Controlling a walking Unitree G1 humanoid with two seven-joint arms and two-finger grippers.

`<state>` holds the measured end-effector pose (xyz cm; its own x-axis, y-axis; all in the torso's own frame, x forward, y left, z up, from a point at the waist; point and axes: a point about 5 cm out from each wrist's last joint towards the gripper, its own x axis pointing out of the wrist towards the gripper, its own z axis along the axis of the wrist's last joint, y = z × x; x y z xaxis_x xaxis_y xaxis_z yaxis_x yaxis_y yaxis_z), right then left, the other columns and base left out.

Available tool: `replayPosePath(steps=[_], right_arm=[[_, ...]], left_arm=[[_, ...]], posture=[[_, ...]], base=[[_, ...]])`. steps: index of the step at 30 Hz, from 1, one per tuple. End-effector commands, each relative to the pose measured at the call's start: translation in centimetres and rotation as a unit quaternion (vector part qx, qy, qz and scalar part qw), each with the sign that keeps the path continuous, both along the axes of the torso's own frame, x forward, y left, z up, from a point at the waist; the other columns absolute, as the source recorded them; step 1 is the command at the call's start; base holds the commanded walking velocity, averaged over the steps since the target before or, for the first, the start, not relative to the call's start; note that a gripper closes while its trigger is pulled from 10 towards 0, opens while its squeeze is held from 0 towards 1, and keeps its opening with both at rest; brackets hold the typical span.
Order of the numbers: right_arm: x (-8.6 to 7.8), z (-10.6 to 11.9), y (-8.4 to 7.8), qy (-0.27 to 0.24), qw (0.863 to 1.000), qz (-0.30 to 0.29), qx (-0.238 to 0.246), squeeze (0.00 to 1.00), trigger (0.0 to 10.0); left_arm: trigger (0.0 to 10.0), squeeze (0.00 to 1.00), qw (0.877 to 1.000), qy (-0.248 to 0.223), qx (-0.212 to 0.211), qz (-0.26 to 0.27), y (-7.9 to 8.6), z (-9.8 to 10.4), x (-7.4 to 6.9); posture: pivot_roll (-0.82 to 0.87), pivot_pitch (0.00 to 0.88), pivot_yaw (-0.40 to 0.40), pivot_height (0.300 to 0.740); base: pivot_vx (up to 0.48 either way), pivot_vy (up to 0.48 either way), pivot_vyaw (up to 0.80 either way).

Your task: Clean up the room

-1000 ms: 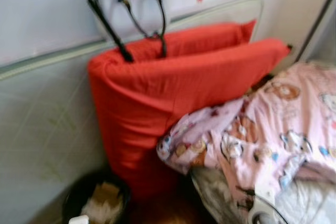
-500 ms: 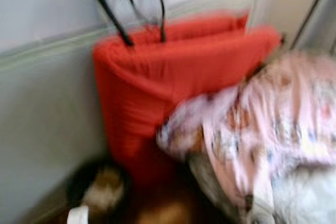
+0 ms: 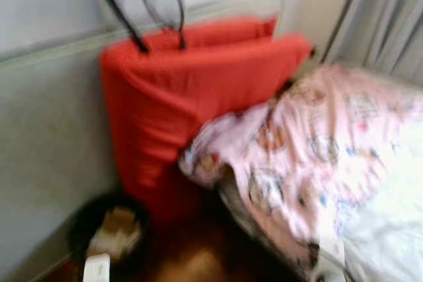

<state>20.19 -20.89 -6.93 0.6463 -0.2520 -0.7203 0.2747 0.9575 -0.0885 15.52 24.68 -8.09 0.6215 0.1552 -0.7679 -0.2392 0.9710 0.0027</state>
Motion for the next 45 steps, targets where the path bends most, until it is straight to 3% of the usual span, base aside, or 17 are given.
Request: replayPosePath(steps=[1,12,24,26,27,28,29,30,40,45], right_arm=[[-0.1,-0.1,0.3,-0.002,1.0,0.009,0.002,0.0,10.0],[0.4,0.3,0.6,-0.015,1.0,0.014,-0.017,0.0,10.0],[-0.6,-0.3,0.1,0.019,0.999,0.016,-0.03,0.0,10.0],[-0.7,-0.4,0.1,0.021,0.999,0.019,-0.03,0.59,10.0],[-0.7,-0.4,0.1,0.021,0.999,0.019,-0.03,0.59,10.0],[-0.7,-0.4,0.2,0.021,0.999,0.019,-0.029,0.79,10.0],[-0.7,-0.4,0.2,0.021,0.999,0.019,-0.029,0.79,10.0],[-0.7,-0.4,0.2,0.022,0.999,0.018,-0.029,0.97,10.0],[-0.9,-0.6,0.3,0.025,0.999,0.015,-0.02,0.95,10.0],[-0.8,-0.5,0.5,0.023,0.999,0.016,-0.016,1.0,10.0]], left_arm=[[10.0,0.0,1.0,0.013,0.001,-0.001,0.0,-0.2,-0.4],[10.0,0.0,1.0,0.015,0.006,0.001,0.1,-0.2,-0.4],[10.0,0.0,1.0,0.019,0.006,-0.003,0.0,-0.3,-0.5],[10.0,0.0,1.0,0.019,0.005,-0.004,0.0,-0.3,-0.5],[10.0,0.0,1.0,0.019,0.005,-0.004,0.0,-0.3,-0.5],[10.0,0.0,1.0,0.019,0.005,-0.004,0.0,-0.3,-0.5],[10.0,0.0,1.0,0.019,0.005,-0.004,0.0,-0.3,-0.5],[10.0,0.0,1.0,0.019,0.005,-0.004,0.0,-0.3,-0.5],[10.0,0.0,1.0,0.02,0.005,-0.01,0.0,-0.2,-0.4],[10.0,0.0,1.0,0.021,0.006,-0.011,0.1,-0.2,-0.4]], posture=[[0.01,0.0,-0.037,0.74],[0.01,0.0,-0.036,0.74],[0.01,0.0,-0.038,0.74],[0.01,0.0,-0.038,0.74],[0.01,0.0,-0.038,0.74],[0.01,0.0,-0.038,0.74],[0.01,0.0,-0.038,0.74],[0.01,0.0,-0.039,0.74],[0.01,0.0,-0.038,0.74],[0.01,0.0,-0.039,0.74]], base=[[0.255,0.0,0.0],[-0.119,0.0,0.0],[0.0,0.0,0.0],[0.0,0.0,0.0],[0.0,0.0,0.0],[0.0,0.0,0.0],[0.0,0.0,0.0],[0.0,0.0,0.0],[0.0,0.0,0.0],[0.0,0.0,0.0]])
